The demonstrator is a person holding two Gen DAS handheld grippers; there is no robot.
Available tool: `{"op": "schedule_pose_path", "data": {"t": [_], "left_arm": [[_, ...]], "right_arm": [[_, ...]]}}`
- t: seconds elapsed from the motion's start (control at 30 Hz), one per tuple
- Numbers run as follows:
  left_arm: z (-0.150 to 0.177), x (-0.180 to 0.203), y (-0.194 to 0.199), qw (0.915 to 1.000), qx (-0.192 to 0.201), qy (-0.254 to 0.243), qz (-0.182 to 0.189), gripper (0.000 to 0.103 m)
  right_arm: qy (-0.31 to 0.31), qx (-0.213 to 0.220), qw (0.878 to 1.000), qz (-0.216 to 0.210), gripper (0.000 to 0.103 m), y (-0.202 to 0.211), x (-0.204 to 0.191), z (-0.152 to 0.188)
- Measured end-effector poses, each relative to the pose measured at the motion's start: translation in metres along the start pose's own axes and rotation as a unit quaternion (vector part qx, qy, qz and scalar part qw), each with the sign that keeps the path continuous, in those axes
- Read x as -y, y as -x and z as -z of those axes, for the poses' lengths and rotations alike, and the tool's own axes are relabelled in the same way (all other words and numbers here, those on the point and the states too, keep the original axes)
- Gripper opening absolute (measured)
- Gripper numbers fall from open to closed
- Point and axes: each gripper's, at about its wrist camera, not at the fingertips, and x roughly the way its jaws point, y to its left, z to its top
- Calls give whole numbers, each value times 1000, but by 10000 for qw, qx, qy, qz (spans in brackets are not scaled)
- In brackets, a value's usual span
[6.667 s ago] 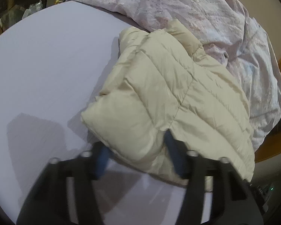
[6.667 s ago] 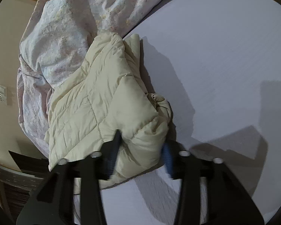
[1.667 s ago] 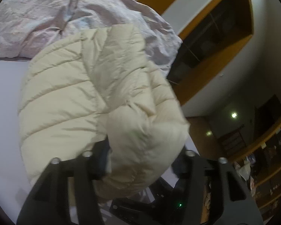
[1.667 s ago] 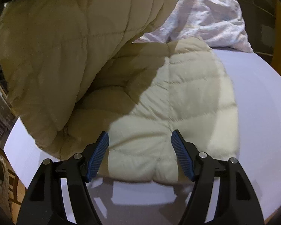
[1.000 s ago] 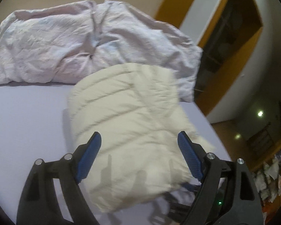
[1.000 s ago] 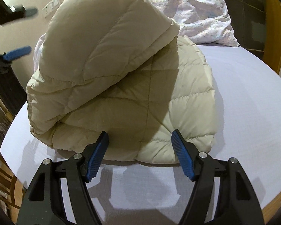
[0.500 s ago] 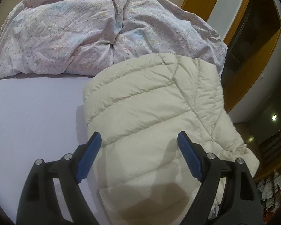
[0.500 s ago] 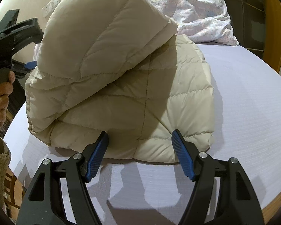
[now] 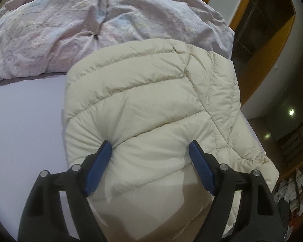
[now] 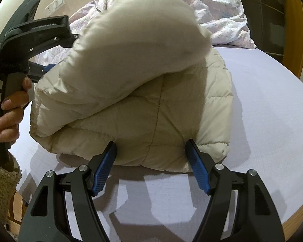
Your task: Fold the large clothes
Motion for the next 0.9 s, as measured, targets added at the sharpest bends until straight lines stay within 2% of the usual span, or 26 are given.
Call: {"op": "schedule_pose_path", "data": {"t": [0.27, 0.43, 0.6, 0.8, 0.9], "left_arm": [[11, 19, -16, 9997, -151, -143, 117, 79], [18, 33, -30, 9992, -242, -279, 125, 79], [23, 45, -38, 9987, -291, -394, 122, 79], [26, 51, -45, 9983, -315, -463, 138, 80], [26, 52, -46, 9982, -308, -508, 125, 80]], "right_arm": [[-40, 30, 10000, -20, 72, 6, 2, 2], [-266, 126, 9995, 60, 72, 24, 17, -1], [-599, 422, 9962, 481, 72, 57, 49, -11], [-745, 791, 9915, 708, 72, 90, 67, -31], [-677, 960, 9909, 662, 65, 97, 64, -46]]}}
